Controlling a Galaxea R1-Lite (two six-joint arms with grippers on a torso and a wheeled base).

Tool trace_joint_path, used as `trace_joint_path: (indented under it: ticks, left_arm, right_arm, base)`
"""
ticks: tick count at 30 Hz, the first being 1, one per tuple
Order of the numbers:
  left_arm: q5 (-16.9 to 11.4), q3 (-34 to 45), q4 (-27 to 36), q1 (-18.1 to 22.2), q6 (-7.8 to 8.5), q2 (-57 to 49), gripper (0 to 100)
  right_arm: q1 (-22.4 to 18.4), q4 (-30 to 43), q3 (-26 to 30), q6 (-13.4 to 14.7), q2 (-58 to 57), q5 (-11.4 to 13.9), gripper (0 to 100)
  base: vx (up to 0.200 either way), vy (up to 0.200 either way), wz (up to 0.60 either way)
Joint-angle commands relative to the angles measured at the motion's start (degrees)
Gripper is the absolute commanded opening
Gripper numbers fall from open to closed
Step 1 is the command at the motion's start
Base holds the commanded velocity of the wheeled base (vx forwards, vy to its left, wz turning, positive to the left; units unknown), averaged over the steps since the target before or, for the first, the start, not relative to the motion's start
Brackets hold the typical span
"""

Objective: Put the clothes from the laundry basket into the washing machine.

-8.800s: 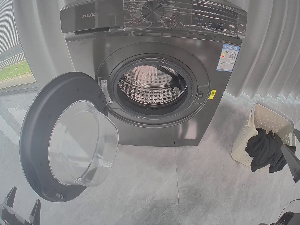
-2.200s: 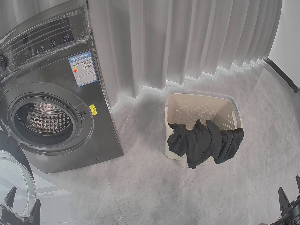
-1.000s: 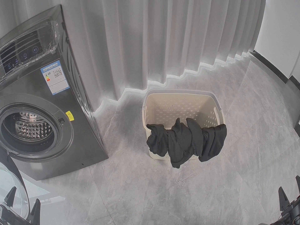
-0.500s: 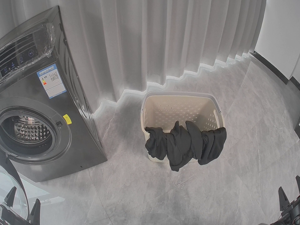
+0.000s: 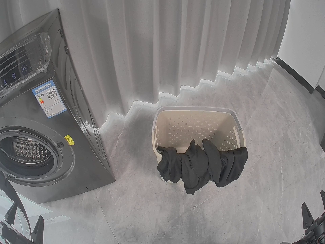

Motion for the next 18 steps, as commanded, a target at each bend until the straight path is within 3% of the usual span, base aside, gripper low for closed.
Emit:
trace_joint_path:
  ticks: [1,4,18]
  left_arm:
    - [0.0,1.0,0.0,0.0,-0.02,-0.8,100]
    - [0.0,1.0,0.0,0.0,-0.02,-0.8,100]
    - [0.0,1.0,0.0,0.0,-0.11,-0.8,100]
  right_arm:
    - [0.0,0.0,1.0,0.0,-0.2,0.1,100]
    - [0.0,0.0,1.0,0.0,-0.2,0.1,100]
    - [0.0,0.0,1.0,0.0,-0.2,0.1,100]
  base:
    - [0.0,-0.2,0.0]
    - [0.0,-0.2,0.0]
    - [0.0,0.0,0.0]
